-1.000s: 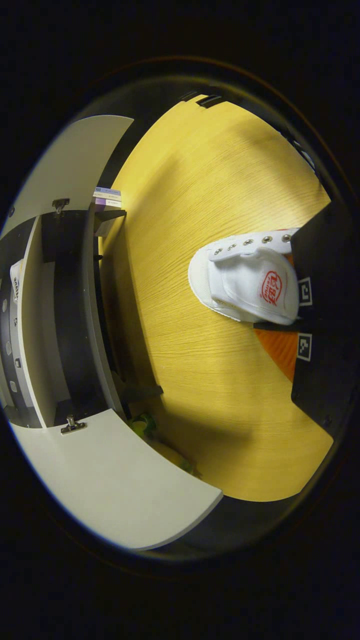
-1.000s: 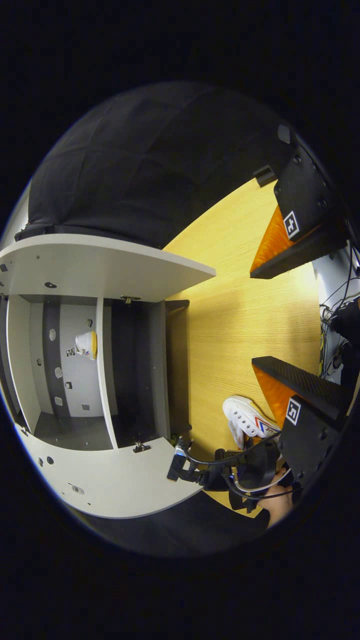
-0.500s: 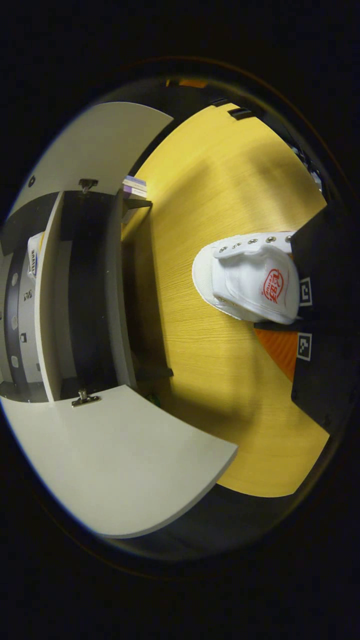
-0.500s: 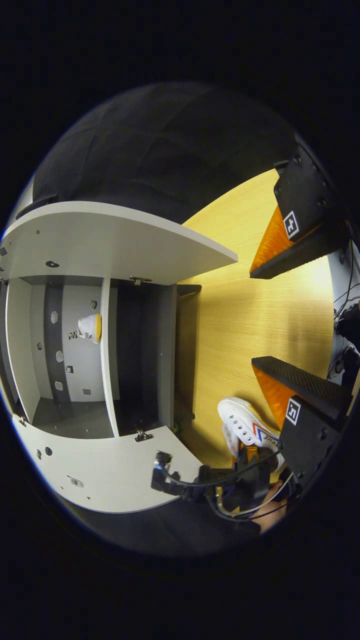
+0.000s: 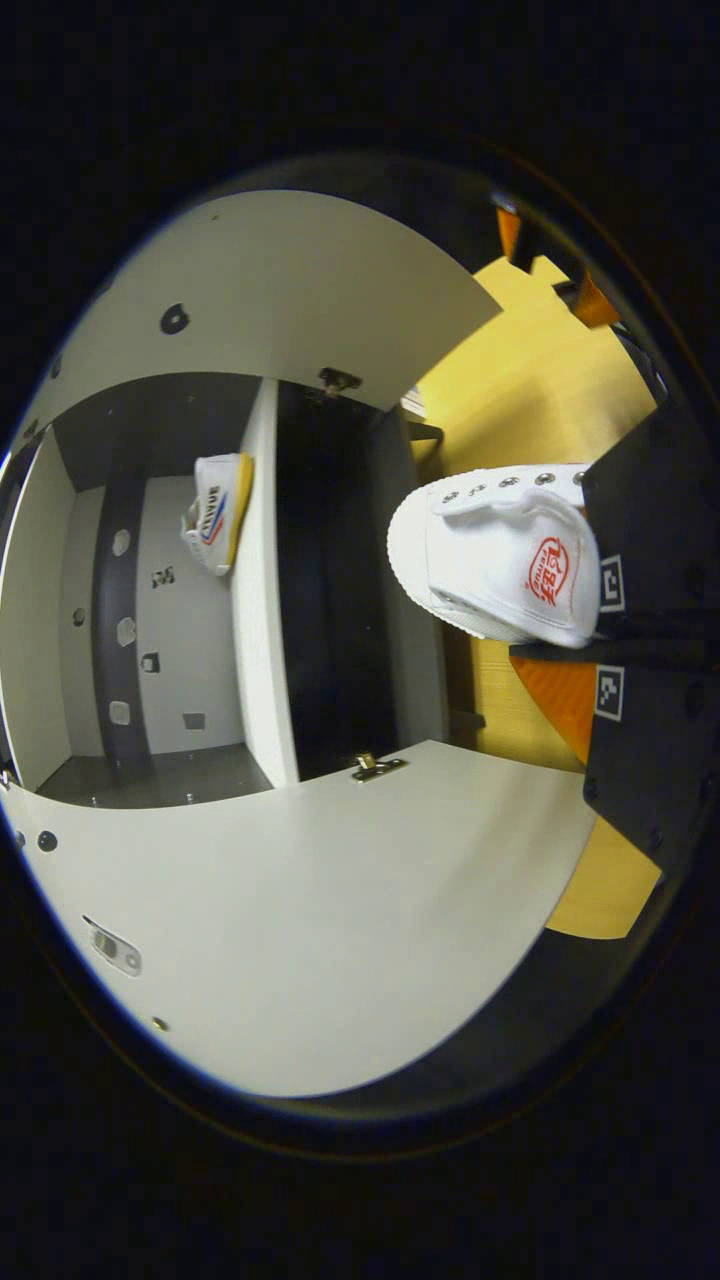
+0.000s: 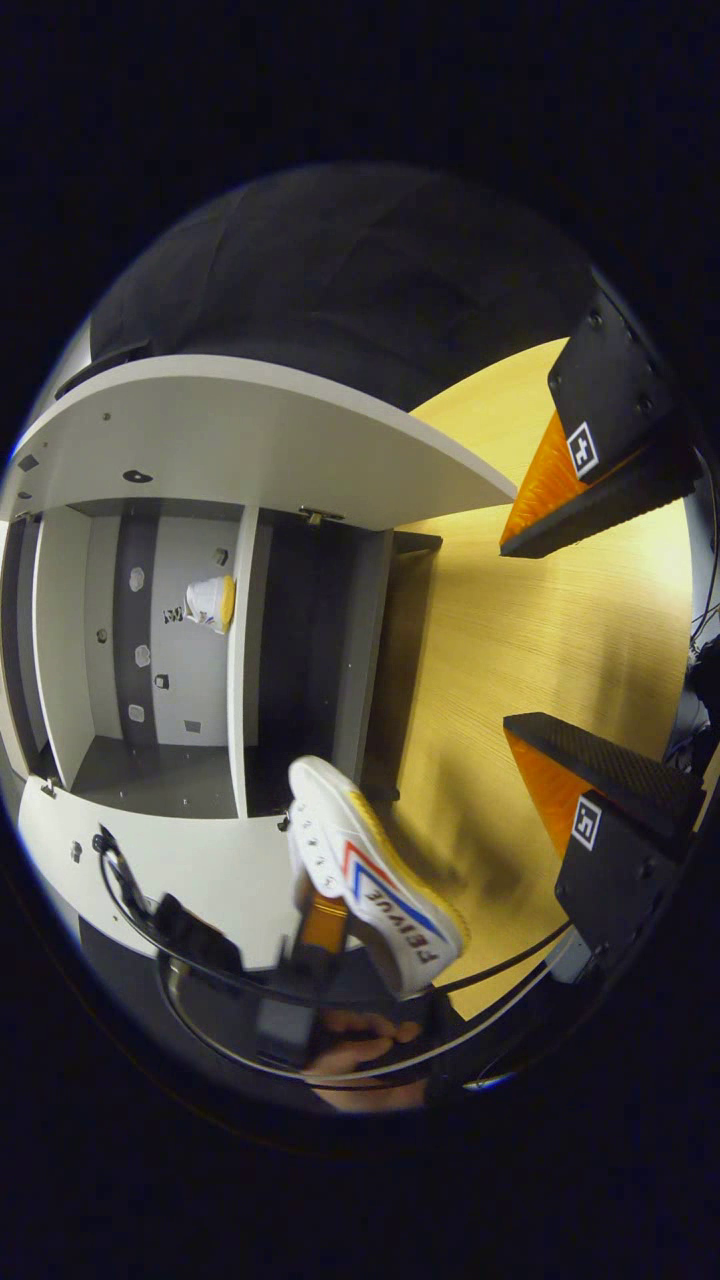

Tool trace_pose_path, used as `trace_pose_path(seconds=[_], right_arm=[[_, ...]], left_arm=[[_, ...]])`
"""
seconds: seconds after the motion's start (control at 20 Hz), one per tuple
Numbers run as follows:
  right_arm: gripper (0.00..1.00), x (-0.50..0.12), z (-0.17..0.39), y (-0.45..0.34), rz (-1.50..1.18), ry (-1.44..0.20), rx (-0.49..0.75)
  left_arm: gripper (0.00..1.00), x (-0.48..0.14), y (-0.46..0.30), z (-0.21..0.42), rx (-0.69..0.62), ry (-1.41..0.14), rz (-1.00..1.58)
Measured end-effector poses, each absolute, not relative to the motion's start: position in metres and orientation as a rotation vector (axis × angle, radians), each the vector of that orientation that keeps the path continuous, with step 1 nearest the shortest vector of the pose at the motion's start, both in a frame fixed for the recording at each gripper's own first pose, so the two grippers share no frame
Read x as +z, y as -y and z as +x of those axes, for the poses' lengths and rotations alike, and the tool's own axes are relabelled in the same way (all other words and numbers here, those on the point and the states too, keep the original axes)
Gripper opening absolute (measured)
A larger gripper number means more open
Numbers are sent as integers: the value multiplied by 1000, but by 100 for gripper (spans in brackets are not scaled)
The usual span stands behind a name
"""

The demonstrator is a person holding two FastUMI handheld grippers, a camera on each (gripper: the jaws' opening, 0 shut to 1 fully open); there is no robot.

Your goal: Grab one shoe with the right hand and put it into the shoe cabinet, grab the other shoe with the left hand and put it into the shoe cabinet; then close the right door with the right hand and the left door with the left hand.

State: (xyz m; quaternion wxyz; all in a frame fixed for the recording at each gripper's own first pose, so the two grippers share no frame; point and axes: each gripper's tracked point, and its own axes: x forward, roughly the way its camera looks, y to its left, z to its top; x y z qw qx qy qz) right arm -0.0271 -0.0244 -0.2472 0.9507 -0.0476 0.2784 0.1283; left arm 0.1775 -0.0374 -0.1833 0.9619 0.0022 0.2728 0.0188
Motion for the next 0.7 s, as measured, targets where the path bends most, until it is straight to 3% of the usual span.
trace_pose_path(seconds=[0.25,0.7], right_arm=[[98,-246,-14,22,-42,-555,290],[98,-243,1,21,-17,-499,362]], left_arm=[[5,-101,23,240,113,-441,64],[5,-34,4,372,163,-402,31]])
